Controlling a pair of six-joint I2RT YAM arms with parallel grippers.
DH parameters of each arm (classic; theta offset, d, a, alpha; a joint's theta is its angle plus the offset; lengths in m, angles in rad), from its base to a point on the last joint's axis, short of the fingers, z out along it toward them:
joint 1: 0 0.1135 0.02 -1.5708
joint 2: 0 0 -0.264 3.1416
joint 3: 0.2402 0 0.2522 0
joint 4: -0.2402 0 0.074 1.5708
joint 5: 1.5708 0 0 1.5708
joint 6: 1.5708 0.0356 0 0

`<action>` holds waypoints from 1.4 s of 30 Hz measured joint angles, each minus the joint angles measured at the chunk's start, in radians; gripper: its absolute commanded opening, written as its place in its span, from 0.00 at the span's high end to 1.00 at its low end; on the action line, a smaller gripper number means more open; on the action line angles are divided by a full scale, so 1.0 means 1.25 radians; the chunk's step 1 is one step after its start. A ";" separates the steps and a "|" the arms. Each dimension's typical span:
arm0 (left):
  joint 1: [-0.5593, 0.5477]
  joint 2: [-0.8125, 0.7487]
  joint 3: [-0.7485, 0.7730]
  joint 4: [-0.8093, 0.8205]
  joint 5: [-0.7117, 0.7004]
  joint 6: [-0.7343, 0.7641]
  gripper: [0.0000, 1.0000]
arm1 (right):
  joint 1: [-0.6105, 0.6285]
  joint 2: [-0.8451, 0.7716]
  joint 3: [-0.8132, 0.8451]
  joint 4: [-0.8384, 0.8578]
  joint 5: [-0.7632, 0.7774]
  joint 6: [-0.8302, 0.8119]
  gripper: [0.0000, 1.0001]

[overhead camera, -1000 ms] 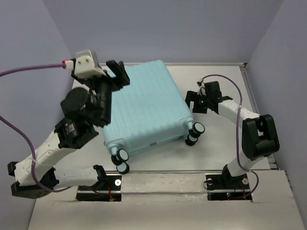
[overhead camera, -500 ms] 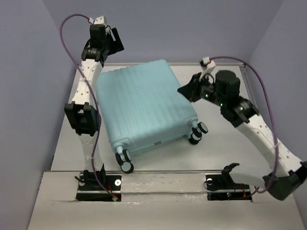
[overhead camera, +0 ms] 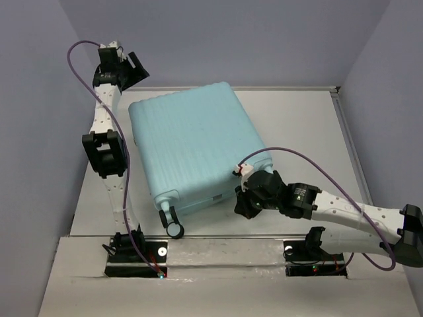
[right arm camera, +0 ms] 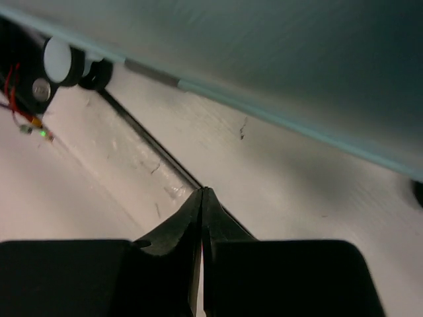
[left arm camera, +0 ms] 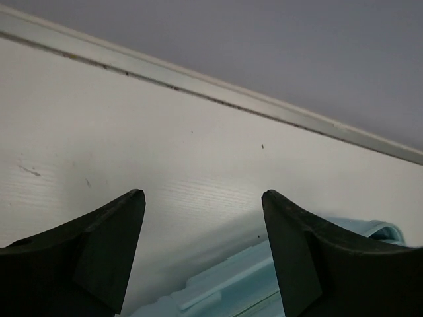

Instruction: Pack the luggage

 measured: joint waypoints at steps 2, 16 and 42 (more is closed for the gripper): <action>-0.017 0.006 -0.051 0.013 0.011 0.010 0.18 | -0.012 0.012 0.014 0.000 0.062 0.003 0.93; -0.002 -0.521 -0.997 0.415 -0.180 -0.032 0.21 | -0.418 0.322 0.341 -0.102 0.025 -0.111 0.93; -0.323 -1.280 -1.346 0.060 -0.064 -0.151 0.23 | -0.461 0.515 0.946 0.074 -0.157 -0.137 0.84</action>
